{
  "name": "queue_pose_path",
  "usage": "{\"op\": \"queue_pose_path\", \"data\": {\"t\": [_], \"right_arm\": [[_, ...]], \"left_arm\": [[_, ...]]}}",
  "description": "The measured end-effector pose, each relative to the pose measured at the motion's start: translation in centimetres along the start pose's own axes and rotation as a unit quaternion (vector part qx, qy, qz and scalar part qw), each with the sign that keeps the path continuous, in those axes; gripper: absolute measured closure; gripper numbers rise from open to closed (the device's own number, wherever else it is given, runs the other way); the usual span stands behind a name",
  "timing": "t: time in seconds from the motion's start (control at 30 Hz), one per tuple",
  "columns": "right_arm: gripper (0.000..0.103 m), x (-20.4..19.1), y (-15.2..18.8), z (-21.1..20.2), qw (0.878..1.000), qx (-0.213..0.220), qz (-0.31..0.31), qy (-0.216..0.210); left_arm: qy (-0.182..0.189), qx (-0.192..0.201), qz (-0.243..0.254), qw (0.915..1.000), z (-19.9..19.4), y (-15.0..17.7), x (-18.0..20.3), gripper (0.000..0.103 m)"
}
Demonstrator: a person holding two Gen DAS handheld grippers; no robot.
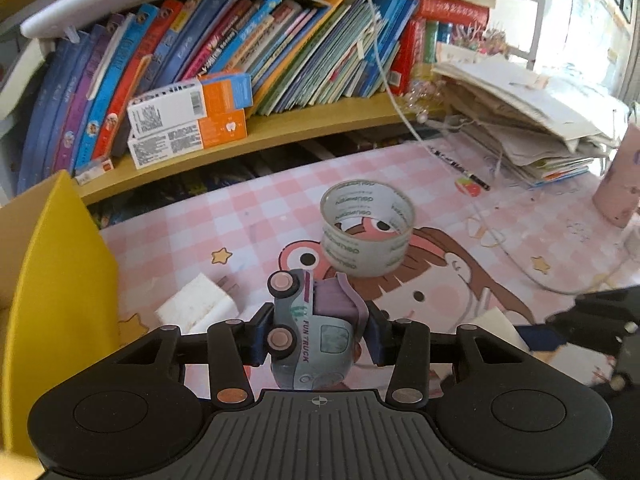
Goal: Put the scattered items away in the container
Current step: 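Close the left tool on the grey-purple toy truck and lift it, then carry the truck with the left tool while the right tool carries the block over the box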
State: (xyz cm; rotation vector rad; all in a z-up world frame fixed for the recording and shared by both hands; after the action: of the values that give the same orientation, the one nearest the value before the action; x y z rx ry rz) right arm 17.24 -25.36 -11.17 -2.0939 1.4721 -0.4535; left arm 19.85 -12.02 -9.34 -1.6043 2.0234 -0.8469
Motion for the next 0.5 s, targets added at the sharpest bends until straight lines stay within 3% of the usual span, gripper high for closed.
{"op": "queue_pose_path", "data": {"t": [0.3, 0.5], "right_arm": [[0.058, -0.4, 0.7, -2.8, 1.0, 0.012, 0.009, -0.004], [0.058, -1.4, 1.2, -4.1, 1.0, 0.018, 0.002, -0.004]], "left_arm": [[0.018, 0.028, -0.018, 0.9993, -6.9, 1.7, -0.1, 0.059], [0.023, 0.033, -0.024, 0.9989, -8.8, 2.8, 0.0, 0.059]]}}
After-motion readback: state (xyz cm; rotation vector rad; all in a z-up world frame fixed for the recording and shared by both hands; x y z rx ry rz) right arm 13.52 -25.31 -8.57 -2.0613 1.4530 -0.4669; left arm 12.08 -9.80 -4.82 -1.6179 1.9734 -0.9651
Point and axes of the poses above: each gripper's, at about its wrist camera, not at the fingertips, and z roughly the way its jaws point, x to its right, y to its underside, the point moved 3 cm from there along z, roughly the way its jaws point, and after that the axes turned 3 degrees about -z, right-handed, at the moved point
